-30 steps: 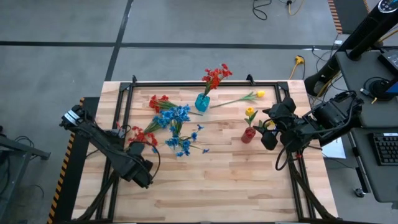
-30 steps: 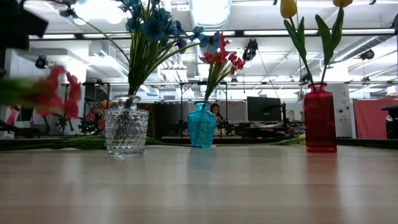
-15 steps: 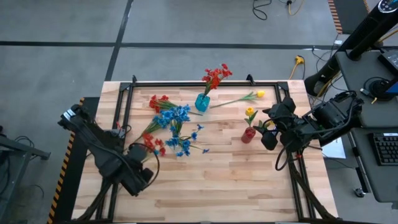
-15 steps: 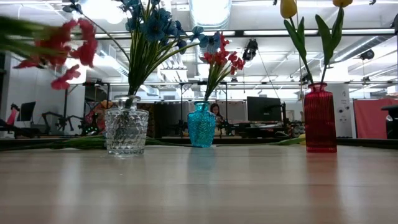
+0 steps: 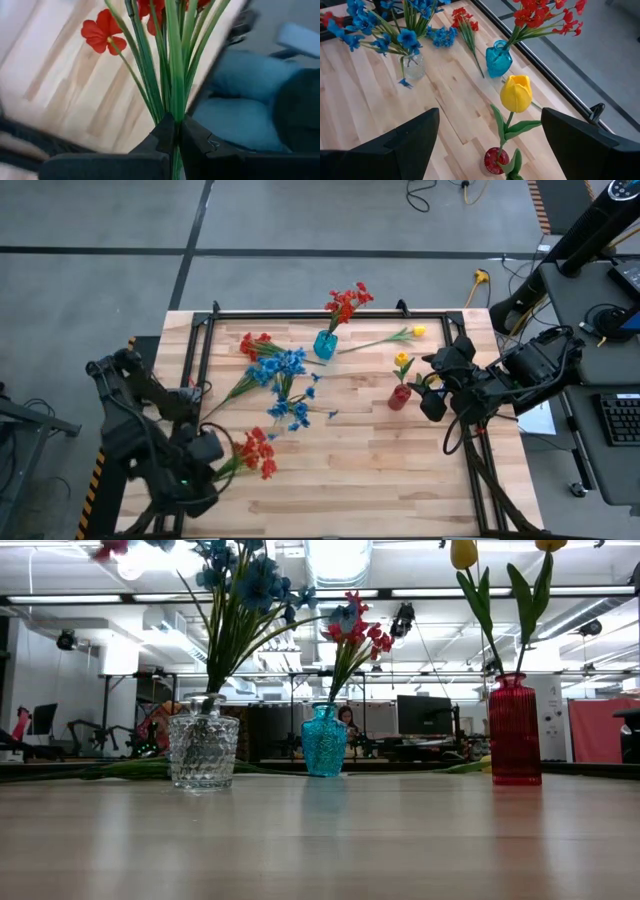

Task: Sort flowers into vase by color
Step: Put the bottom red flowers into the blue vase

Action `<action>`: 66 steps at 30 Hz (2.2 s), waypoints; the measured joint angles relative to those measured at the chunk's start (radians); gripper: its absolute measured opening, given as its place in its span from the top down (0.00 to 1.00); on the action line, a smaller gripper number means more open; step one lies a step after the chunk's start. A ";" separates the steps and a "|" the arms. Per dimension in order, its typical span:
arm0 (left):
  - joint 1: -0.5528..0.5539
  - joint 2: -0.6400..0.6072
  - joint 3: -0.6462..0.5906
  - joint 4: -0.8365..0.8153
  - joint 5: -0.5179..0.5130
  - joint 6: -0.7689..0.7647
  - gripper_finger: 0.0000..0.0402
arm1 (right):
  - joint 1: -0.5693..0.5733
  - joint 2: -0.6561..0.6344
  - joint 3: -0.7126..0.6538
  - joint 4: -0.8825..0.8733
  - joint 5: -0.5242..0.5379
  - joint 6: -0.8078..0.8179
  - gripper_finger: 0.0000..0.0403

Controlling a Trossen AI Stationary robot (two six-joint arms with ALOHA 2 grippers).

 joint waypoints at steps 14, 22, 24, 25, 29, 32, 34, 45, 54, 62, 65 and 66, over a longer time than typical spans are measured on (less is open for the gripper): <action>0.018 0.000 0.192 0.161 -0.646 0.678 1.00 | 0.000 0.000 -0.002 0.017 0.024 -0.046 0.15; 0.105 0.000 0.254 0.313 -0.799 1.052 1.00 | 0.000 0.001 -0.005 0.095 0.039 -0.147 0.15; 0.145 -0.002 0.248 0.441 -0.677 1.234 1.00 | 0.000 0.001 -0.006 0.128 0.055 -0.195 0.15; 0.169 -0.002 0.240 0.524 -0.586 1.331 1.00 | 0.000 0.001 -0.006 0.138 0.067 -0.217 0.15; 0.272 -0.002 0.217 0.723 -0.268 1.605 1.00 | 0.000 0.001 0.002 0.160 0.124 -0.287 0.15; 0.358 -0.003 0.216 0.748 -0.217 1.672 1.00 | 0.000 -0.001 0.002 0.189 0.158 -0.343 0.15; 0.419 -0.003 0.216 0.757 -0.181 1.701 1.00 | 0.000 0.000 0.002 0.226 0.172 -0.406 0.15; 0.696 -0.003 0.208 0.826 0.232 1.843 1.00 | -0.008 0.003 0.002 0.720 0.032 -0.891 0.15; 0.842 -0.006 0.150 0.910 0.399 1.894 1.00 | -0.071 0.071 0.000 0.982 -0.086 -1.165 0.15; 0.998 -0.052 0.031 0.982 0.548 1.901 1.00 | -0.167 0.135 0.035 1.055 -0.164 -1.236 0.15; 1.061 -0.086 -0.009 0.985 0.573 1.935 1.00 | -0.220 0.161 0.064 1.056 -0.196 -1.254 0.15; 1.083 -0.099 -0.016 0.985 0.576 1.950 1.00 | -0.240 0.171 0.074 1.055 -0.218 -1.259 0.15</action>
